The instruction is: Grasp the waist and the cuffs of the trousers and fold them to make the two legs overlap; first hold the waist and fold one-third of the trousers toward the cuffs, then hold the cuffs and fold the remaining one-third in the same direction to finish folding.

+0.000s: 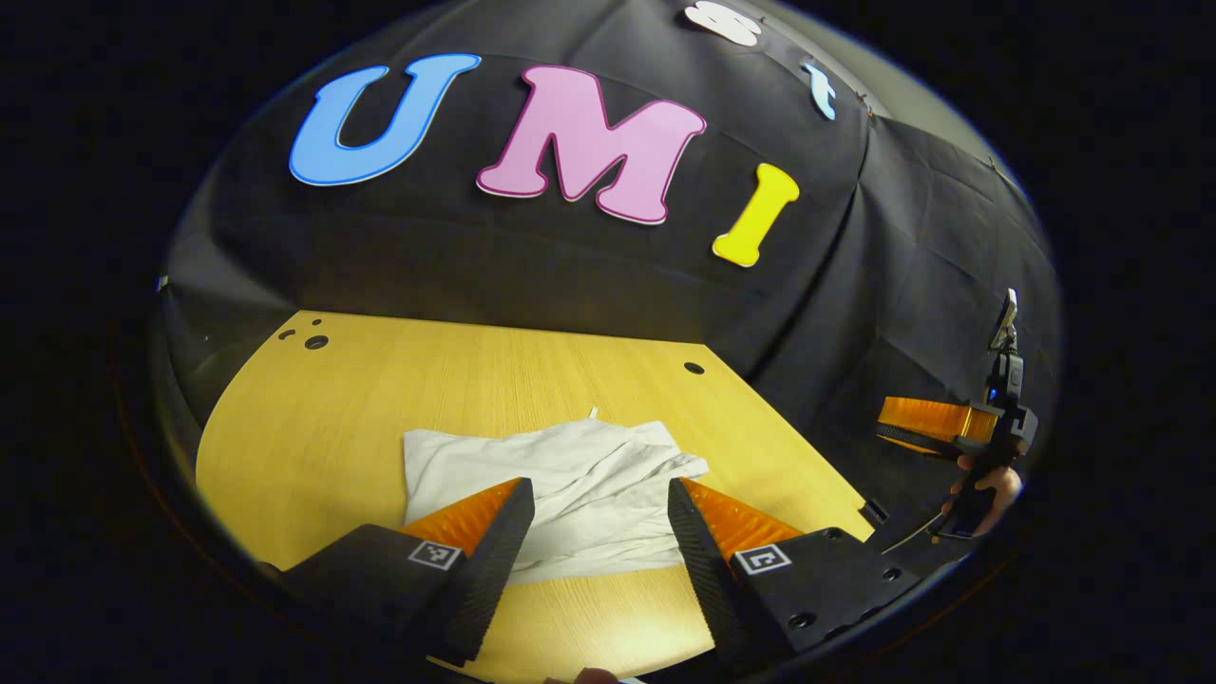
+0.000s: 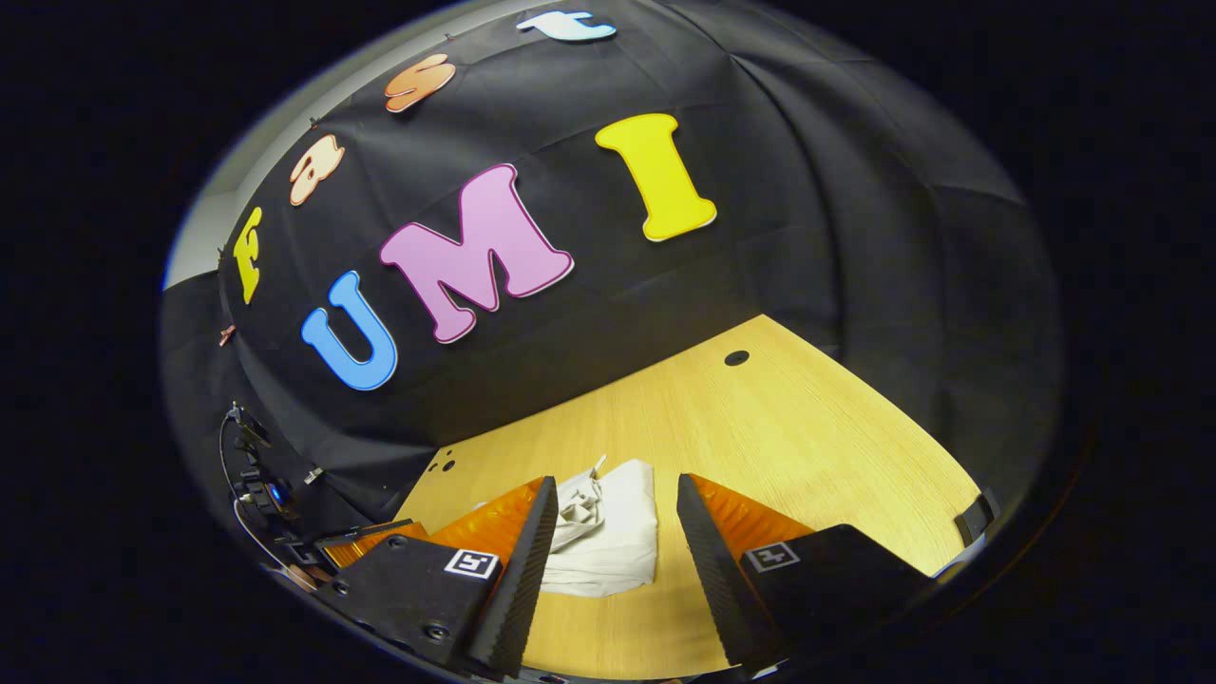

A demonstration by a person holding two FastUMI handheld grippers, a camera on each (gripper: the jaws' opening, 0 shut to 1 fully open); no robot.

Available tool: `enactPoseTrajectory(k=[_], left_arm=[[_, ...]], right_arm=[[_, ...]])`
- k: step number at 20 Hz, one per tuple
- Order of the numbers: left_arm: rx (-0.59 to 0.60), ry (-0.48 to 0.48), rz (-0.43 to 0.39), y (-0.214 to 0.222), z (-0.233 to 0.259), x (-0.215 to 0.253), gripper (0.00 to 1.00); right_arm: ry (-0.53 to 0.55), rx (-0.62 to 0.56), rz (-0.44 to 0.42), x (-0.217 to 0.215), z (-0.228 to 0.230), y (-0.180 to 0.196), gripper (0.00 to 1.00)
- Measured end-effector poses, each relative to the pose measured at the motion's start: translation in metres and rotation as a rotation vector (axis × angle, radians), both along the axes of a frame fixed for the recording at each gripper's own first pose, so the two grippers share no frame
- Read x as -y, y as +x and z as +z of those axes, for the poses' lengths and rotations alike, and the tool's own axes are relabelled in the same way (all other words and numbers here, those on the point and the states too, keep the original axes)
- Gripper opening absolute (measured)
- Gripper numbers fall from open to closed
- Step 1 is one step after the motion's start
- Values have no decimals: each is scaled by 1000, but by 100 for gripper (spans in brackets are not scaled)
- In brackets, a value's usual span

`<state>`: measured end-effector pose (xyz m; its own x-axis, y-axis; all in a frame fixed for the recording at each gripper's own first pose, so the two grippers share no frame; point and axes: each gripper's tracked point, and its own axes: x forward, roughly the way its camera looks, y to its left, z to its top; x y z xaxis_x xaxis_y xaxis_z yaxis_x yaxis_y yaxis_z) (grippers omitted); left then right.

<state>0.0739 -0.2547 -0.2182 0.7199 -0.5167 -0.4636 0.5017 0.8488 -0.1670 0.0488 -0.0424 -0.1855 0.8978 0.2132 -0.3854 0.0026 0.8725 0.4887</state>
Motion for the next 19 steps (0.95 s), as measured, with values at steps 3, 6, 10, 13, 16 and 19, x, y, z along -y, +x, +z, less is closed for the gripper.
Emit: enactPoseTrajectory(k=[3,6,10,13,16,19], left_arm=[[3,-54,25,-6,23,-23,89],[25,-67,36,-14,39,-46,89],[42,-70,52,-25,50,-76,89],[32,-73,77,-32,50,-97,89],[30,-84,106,-33,51,-115,89],[13,-98,137,-33,51,-129,89]], right_arm=[[-61,40,10,-19,19,-10,78],[-105,70,19,-41,36,-18,78],[-146,98,33,-68,51,-22,80],[-150,104,50,-89,55,-23,83],[-150,106,75,-105,56,-22,83],[-158,110,91,-115,60,-15,83]])
